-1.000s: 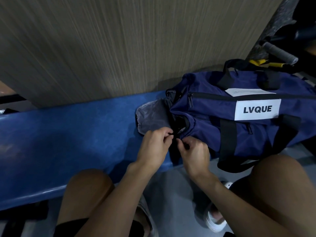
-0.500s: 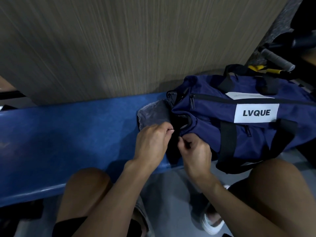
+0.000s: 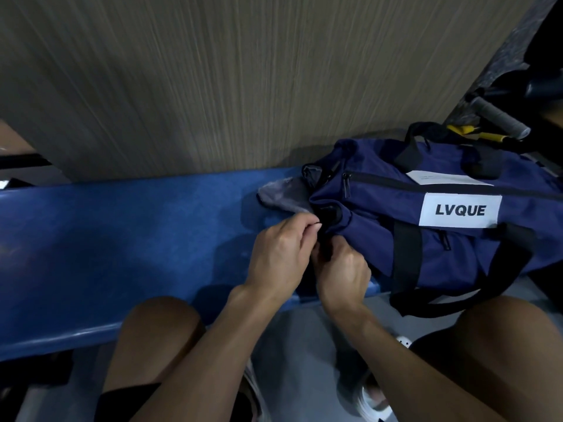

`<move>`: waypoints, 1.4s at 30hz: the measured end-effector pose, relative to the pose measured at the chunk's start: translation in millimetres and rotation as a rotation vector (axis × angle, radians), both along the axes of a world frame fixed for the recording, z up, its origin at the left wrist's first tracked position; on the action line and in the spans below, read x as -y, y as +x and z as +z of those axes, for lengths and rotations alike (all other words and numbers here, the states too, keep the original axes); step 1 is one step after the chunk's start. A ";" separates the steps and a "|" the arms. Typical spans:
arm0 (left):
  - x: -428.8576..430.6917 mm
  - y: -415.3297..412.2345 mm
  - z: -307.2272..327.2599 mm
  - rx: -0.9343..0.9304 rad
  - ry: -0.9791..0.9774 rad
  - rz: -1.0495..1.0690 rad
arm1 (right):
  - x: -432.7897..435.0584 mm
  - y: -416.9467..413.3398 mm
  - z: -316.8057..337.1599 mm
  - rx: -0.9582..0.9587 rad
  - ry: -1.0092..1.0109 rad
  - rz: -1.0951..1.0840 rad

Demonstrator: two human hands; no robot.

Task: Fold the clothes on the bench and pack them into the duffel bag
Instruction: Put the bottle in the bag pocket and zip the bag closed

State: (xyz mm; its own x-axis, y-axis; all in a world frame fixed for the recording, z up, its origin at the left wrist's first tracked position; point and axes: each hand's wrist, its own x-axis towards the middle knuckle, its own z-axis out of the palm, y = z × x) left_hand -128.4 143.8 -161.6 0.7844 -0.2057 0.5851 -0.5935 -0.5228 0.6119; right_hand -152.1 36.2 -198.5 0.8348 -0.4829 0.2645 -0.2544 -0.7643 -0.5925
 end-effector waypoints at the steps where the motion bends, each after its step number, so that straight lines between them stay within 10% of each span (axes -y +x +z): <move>1: 0.2 0.7 1.1 0.004 -0.029 0.000 | 1.4 -0.5 0.9 -0.008 0.006 -0.001; 6: 3.6 7.0 6.8 -0.061 -0.153 -0.044 | 4.0 -8.0 21.3 0.247 0.004 0.009; 42: 0.8 26.1 38.7 -0.408 -0.711 -0.038 | 19.8 -20.8 67.1 0.150 -0.169 0.184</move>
State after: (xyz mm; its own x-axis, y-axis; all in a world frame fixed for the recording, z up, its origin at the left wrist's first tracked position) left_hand -102.3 142.9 -122.9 0.9636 0.0761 0.2564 -0.2626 0.0868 0.9610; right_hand -172.9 16.3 -131.4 0.8496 -0.2654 0.4557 -0.0210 -0.8804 -0.4737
